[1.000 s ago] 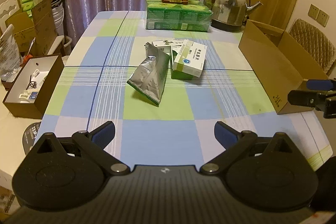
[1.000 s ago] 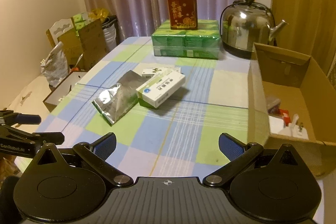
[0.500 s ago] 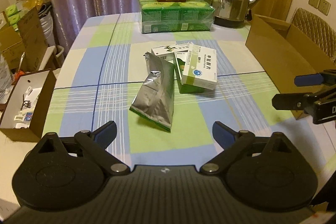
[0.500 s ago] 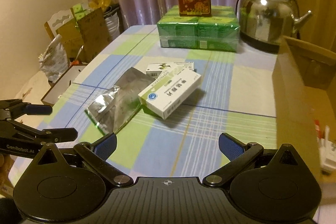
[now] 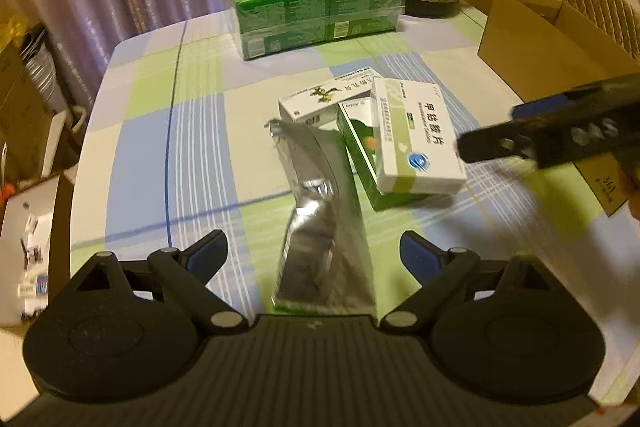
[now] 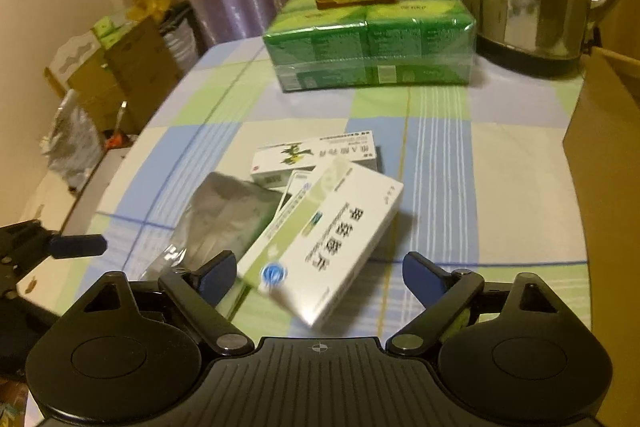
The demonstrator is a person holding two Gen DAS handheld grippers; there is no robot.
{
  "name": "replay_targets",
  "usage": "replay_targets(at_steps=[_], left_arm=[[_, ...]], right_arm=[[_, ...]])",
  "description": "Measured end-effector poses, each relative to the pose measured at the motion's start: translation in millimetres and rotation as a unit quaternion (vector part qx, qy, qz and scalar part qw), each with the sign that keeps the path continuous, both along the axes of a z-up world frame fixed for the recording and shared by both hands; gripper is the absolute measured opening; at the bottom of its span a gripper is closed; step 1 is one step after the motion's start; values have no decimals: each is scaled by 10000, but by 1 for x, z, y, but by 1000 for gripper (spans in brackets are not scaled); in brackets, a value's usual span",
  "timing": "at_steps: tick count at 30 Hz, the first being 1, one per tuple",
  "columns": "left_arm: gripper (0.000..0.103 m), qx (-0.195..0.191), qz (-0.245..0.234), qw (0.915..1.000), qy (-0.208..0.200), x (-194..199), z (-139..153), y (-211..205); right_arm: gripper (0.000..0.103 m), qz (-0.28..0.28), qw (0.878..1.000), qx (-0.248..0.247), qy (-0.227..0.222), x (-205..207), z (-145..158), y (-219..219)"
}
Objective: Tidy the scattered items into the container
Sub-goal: 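Grasp the silver foil pouch with the left gripper while the right gripper grasps the Mecobalamin box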
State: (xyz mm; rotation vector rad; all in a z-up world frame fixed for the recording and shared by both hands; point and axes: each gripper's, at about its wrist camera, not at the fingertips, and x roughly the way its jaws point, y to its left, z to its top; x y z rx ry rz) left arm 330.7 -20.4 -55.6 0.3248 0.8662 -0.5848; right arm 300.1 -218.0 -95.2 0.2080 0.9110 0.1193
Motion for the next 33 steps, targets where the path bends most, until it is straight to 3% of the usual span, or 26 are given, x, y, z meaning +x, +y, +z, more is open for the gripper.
replay_targets(at_steps=[7,13,19,25,32,33], left_arm=[[91,3,-68,10000,65,26,-7,2],[91,-60,-27,9999,118,32,-12,5],[89,-25,-119,9998,182,37,-16,0],[80,29,-291,9991,291,45,-16,-15],[78,579,-632,9941,664,63,-33,-45],[72,705,-628,9930,716,66,-37,-49]], right_arm=[[88,-399,9979,267,426,37,-22,0],[85,-426,9974,102,568,49,-31,4],[72,-141,9988,-67,468,39,-26,4],[71,48,9991,-120,401,17,-22,-7],[71,183,9990,-203,343,-21,-21,-18],[71,202,9990,-224,341,-26,-21,-19]])
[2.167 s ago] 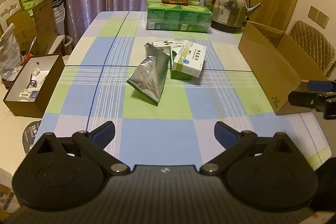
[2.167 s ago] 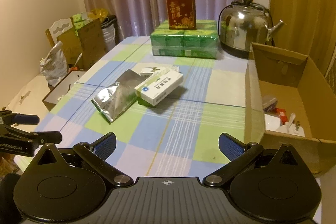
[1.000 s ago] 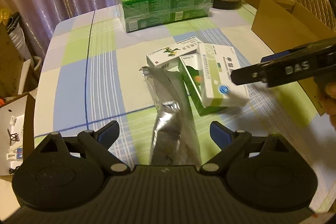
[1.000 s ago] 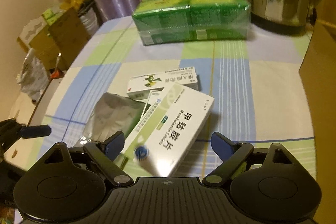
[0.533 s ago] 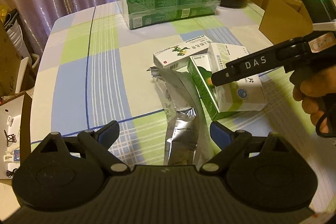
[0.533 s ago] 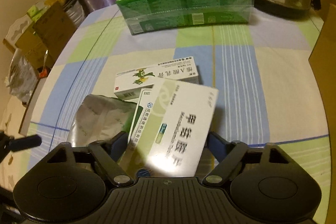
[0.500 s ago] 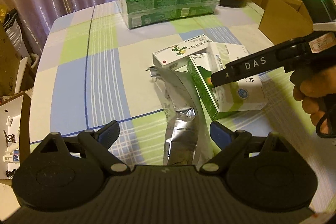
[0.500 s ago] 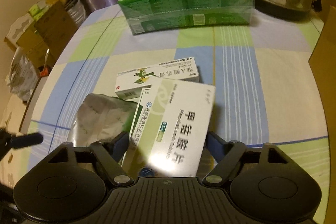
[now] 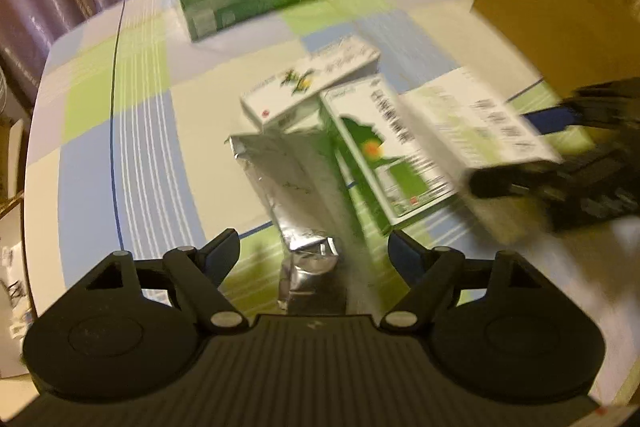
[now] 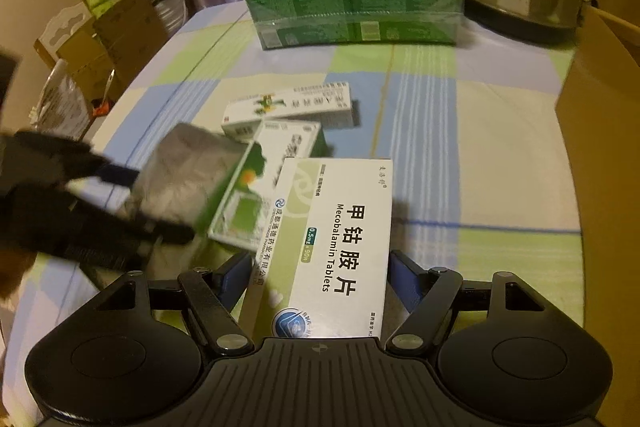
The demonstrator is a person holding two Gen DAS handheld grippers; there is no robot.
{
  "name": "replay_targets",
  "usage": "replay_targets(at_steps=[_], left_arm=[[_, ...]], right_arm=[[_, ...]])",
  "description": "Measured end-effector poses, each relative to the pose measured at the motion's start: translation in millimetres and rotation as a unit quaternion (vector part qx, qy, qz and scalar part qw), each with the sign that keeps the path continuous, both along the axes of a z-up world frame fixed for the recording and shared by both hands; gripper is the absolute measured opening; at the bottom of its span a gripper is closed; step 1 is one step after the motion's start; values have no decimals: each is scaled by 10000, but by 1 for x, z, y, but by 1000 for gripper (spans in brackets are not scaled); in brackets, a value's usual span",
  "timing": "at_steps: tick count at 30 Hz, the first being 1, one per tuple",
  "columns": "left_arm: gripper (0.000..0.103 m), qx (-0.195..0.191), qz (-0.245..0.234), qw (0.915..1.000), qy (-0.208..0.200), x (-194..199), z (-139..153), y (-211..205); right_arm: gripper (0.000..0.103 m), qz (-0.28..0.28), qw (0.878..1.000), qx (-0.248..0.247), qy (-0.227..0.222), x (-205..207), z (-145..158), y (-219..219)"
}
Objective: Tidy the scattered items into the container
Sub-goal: 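Grasp the silver foil pouch with the left gripper while the right gripper grasps the Mecobalamin box, then lift the foil pouch and Mecobalamin box off the table with both grippers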
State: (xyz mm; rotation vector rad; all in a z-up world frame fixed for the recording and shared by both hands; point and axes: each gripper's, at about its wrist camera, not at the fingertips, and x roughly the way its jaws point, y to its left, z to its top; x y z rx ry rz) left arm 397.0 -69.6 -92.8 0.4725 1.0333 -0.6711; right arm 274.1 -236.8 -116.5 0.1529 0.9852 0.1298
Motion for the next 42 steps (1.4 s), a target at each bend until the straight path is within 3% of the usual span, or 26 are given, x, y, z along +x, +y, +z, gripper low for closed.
replay_targets(at_steps=[5,7,10,15,27,33,37,42], left_arm=[[57,216,-59,9991,369,15,-15,-13],[40,172,-66,9986,497,15,-15,-15],[37,303,-43,9986,440,6,-13,-16],[34,366,-111,9980,495,-28,-8,-8],[33,227,-866,9936,684,-166,5,-13],[37,279,-802,9937,732,-178,5,-19],[43,358,-789,9934,757,-175,1,-25],[44,555,-790,9917,845,-174,-12,-29]], right_arm=[[70,141,9999,-86,-6,-25,-3,-6],[70,150,9999,-53,27,-34,-5,-10],[70,172,9998,-17,79,-48,-7,-15],[70,309,9994,-144,104,-81,-6,-20],[71,234,9980,-362,462,-156,-18,-31],[82,95,9986,-379,363,-159,-14,-25],[84,-40,9988,-305,377,-155,-16,-23],[84,-32,9988,-295,399,-154,-18,-25]])
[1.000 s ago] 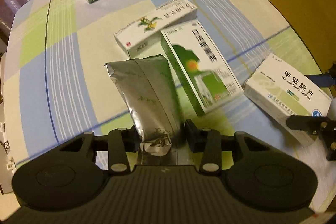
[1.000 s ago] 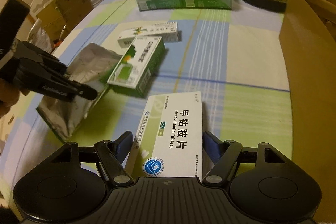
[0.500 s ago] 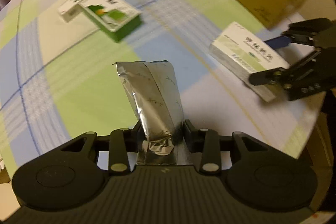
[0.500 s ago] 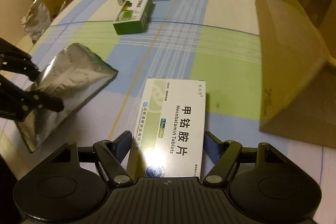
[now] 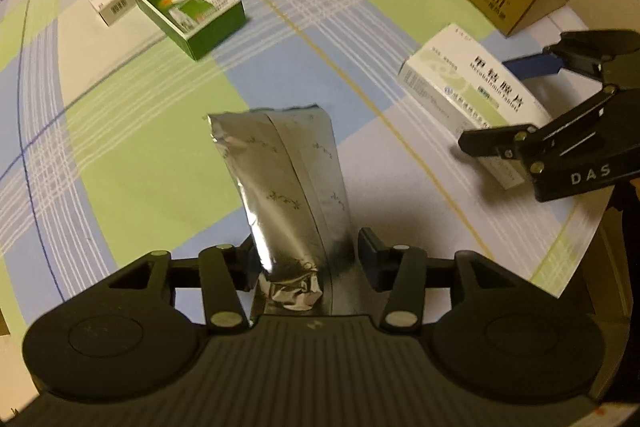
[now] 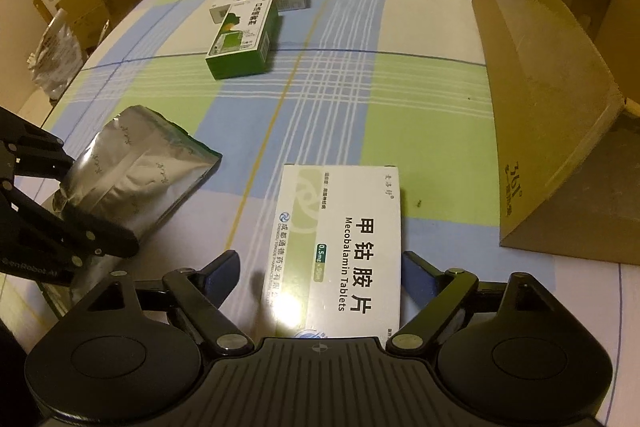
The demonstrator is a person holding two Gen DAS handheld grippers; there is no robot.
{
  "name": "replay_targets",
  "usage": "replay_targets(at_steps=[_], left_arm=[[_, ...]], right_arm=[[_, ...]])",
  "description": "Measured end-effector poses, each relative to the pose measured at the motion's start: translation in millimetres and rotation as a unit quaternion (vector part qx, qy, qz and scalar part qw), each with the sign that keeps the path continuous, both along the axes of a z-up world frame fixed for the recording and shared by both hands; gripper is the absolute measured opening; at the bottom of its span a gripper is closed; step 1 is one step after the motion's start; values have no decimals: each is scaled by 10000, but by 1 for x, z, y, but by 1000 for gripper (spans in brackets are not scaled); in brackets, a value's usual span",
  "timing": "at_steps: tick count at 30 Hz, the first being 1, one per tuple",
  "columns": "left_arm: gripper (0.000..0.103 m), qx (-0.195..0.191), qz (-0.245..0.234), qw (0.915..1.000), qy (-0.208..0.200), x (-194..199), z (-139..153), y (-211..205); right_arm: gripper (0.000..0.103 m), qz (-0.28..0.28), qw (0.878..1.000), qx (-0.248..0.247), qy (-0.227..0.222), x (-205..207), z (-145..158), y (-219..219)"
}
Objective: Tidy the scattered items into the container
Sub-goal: 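Lift the foil pouch and Mecobalamin box off the table with both grippers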
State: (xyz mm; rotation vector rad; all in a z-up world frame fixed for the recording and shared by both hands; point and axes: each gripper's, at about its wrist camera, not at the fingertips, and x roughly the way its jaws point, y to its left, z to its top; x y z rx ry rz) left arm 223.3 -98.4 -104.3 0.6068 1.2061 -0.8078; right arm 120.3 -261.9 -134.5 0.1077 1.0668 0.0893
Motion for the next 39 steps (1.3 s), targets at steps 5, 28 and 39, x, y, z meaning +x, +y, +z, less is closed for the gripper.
replay_targets(at_steps=[5,28,39], left_arm=[[42,115,-111,9999,-7,0,-5,1],[51,354,-489,9982,61,-5,-9,0],[37,361,-464,9982,77,-4,-3,11]], right_arm=[[84,50,10000,-37,6,3,-2,-1],[83,197,9994,-276,-8,2,-11,7],[68,110,9998,-138,-116,-4,-5,-2]])
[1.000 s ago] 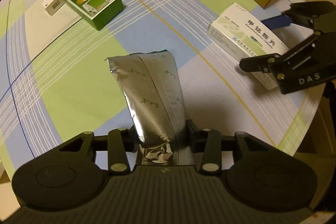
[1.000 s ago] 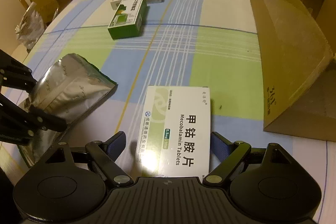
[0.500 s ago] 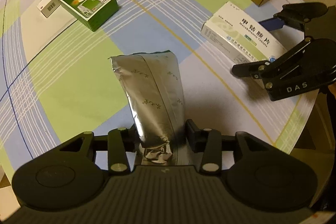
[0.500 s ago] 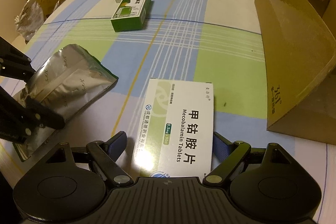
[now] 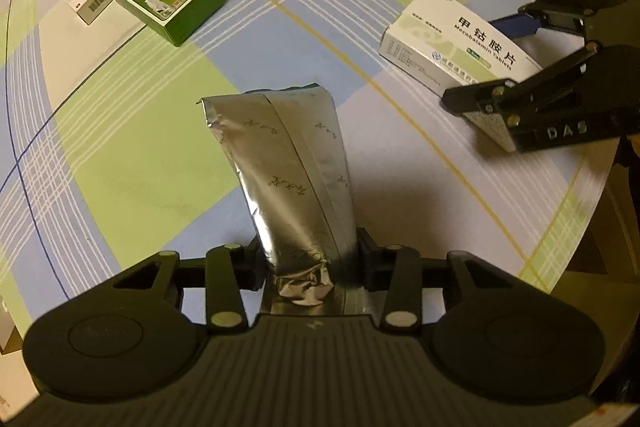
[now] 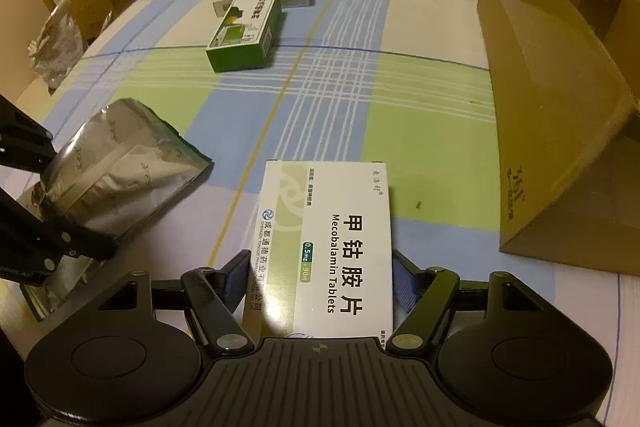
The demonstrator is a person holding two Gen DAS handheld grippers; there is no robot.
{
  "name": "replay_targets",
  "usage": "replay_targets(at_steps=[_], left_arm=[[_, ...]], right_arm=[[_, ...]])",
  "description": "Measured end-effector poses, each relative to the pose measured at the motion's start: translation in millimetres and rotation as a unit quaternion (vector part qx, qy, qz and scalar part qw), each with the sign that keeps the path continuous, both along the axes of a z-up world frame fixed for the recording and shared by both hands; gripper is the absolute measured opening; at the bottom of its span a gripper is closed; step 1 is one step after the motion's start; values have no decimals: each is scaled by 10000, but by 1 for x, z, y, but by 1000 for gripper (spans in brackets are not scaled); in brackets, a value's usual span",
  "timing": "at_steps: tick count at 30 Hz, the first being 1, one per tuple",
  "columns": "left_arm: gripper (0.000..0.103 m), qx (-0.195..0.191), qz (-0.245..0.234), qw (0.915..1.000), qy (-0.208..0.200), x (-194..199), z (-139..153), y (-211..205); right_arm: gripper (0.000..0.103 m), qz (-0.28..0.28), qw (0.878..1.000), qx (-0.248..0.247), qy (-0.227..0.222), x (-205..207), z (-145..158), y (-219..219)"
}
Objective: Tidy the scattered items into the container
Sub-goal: 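Lift the foil pouch and Mecobalamin box off the table with both grippers, then carry the foil pouch and Mecobalamin box over the cardboard box with both grippers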
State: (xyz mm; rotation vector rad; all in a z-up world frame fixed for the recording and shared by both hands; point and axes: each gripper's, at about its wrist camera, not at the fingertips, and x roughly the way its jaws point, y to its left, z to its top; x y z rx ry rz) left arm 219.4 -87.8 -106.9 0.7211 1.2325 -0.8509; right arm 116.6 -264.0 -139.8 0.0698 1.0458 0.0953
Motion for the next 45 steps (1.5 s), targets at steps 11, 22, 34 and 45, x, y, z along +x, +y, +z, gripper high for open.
replay_targets(at_steps=[11,22,34,45], left_arm=[[36,-166,52,9998,-58,-7,19,2],[36,-363,-76,9988,-332,-31,56,-9],[36,-448,-278,9973,-506,-58,78,-20],[36,-424,-427,9967,-547,-71,91,-35]], right_arm=[[68,21,9995,70,-307,-27,29,1],[68,-52,9988,8,-493,-61,54,1],[68,-189,9973,-6,-705,-85,73,-9],[68,-343,9956,50,-866,-100,86,-24]])
